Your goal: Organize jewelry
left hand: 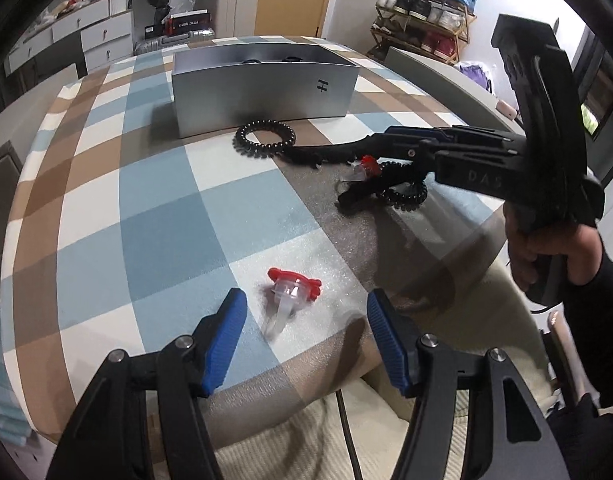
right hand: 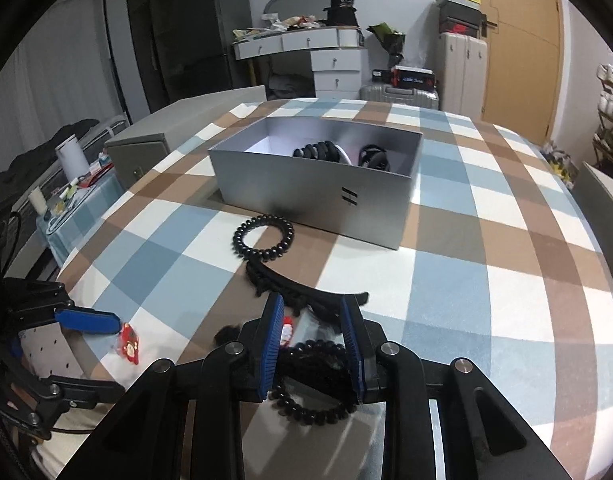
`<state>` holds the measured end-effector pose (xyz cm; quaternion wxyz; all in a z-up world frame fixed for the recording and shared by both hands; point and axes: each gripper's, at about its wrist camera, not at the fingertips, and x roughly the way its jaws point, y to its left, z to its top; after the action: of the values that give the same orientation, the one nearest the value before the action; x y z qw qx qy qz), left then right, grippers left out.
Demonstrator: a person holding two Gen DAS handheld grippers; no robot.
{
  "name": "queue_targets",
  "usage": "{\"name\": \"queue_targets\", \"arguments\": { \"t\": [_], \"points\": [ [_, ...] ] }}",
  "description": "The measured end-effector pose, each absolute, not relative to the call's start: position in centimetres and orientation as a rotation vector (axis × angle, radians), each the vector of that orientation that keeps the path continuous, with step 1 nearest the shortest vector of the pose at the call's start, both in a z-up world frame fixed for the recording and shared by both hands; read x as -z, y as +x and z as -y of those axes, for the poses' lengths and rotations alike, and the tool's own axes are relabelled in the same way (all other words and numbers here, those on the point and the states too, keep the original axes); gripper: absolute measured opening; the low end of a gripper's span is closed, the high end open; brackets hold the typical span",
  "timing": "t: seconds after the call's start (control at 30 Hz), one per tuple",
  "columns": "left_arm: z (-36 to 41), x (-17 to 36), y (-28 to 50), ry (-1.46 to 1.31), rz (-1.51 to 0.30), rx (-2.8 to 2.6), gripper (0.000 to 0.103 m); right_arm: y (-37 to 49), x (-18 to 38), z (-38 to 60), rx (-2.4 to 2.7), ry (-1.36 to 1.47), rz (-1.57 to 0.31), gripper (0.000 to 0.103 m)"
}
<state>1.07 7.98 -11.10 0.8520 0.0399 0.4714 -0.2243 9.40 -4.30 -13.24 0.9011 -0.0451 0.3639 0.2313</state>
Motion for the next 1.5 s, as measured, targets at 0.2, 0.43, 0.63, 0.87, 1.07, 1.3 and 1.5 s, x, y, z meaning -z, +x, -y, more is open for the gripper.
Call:
{"name": "queue_targets", "arguments": {
  "t": [0.2, 0.43, 0.63, 0.87, 1.07, 1.3, 1.5],
  "points": [
    [-7.5, 11.1, 1.3, 0.173, -0.974, 0.423, 0.037, 9.5, 13.5, 6.8, -0.479, 0.013, -0.784, 0.035],
    [-8.5, 11.0, 1.9, 0.125, -0.99, 0.424, 0.018, 8.6, 12.9, 6.4, -0.549, 0.044, -0.767, 0.043],
    [-8.6, 10.8, 2.3, 0.115, -0.979, 0.385, 0.017, 8.8, 14.2, 3.7, -0.589, -0.018, -0.816, 0.044],
    [-9.6, 9.4, 2.6, 0.087, -0.927, 0.347, 0.017, 8.9, 14.3, 2.5, -0.582, -0.076, -0.809, 0.018],
    [-9.7, 8.7, 3.5, 0.108, -0.908, 0.262, 0.017, 8.5, 14.2, 2.5, -0.591, -0.077, -0.792, 0.007],
    [-9.5, 7.3, 4.4, 0.082, -0.869, 0.268, 0.017, 9.0, 13.6, 3.6, -0.607, 0.001, -0.768, 0.006],
    [-9.9, 6.0, 7.0, 0.029, -0.893, 0.21, 0.017, 9.9, 11.0, 5.6, -0.651, 0.135, -0.704, 0.006]
  ]
}}
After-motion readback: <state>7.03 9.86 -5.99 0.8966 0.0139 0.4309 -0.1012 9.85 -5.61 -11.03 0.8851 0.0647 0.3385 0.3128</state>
